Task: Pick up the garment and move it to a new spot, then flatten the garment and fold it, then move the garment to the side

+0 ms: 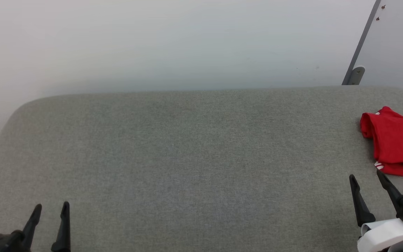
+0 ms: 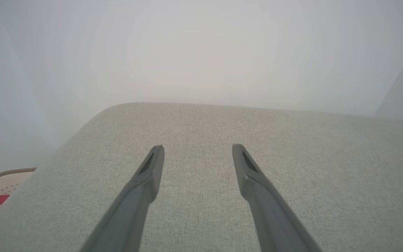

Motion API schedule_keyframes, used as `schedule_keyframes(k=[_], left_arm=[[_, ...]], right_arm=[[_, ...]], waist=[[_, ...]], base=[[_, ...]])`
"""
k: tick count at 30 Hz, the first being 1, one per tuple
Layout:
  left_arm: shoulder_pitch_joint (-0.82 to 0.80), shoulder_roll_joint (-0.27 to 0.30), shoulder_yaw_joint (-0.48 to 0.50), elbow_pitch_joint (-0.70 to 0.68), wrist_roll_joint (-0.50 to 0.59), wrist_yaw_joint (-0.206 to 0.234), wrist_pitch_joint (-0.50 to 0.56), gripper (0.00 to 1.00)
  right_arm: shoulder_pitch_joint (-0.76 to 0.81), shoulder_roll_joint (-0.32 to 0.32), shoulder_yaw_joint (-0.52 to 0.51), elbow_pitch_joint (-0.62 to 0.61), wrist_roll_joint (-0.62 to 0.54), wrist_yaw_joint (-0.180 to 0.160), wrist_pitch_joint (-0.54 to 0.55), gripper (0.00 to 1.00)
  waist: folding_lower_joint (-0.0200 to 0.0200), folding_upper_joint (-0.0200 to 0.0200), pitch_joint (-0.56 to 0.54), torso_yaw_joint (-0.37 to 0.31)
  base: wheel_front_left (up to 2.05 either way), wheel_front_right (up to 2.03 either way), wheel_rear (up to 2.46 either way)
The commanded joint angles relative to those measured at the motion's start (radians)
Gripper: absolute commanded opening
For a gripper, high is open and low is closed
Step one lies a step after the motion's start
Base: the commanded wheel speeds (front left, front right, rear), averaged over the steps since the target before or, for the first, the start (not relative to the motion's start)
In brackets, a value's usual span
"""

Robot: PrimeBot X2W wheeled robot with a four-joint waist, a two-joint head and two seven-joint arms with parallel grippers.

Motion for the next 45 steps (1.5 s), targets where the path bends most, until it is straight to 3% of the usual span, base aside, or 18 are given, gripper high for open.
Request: schedule_keyframes(k=[1, 20, 21, 24, 45], left_arm=[[0.006, 0.002, -0.003, 0.001, -0.01, -0.003, 0.001, 1.0], [0.008, -0.005, 0.025, -0.037, -0.02, -0.004, 0.001, 1.0], [0.002, -0.006, 0.027, -0.037, -0.022, 0.0, 0.0, 0.0], [0.009, -0.03, 0.02, -0.012, -0.026, 0.0, 0.002, 0.0], [-0.042, -0.096, 0.022, -0.013, -0.35, -0.001, 0.104, 0.0]], right_arm=[[0.015, 0.004, -0.004, -0.002, -0.001, -0.002, -0.004, 1.0], [0.021, 0.007, 0.02, -0.018, -0.014, -0.002, -0.004, 1.0], [0.01, 0.004, 0.018, -0.015, -0.008, 0.0, 0.0, 0.0], [0.022, 0.019, 0.021, 0.01, -0.006, 0.0, 0.005, 0.0], [0.011, 0.069, -0.027, -0.012, 0.385, 0.0, 0.105, 0.0]], waist=[[0.0, 0.0, 0.0, 0.0], [0.0, 0.0, 0.001, 0.002], [0.0, 0.0, 0.001, 0.002], [0.0, 0.0, 0.001, 0.002], [0.0, 0.0, 0.007, 0.01]], base=[[0.0, 0.0, 0.0], [0.0, 0.0, 0.0], [0.0, 0.0, 0.0], [0.0, 0.0, 0.0], [0.0, 0.0, 0.0]])
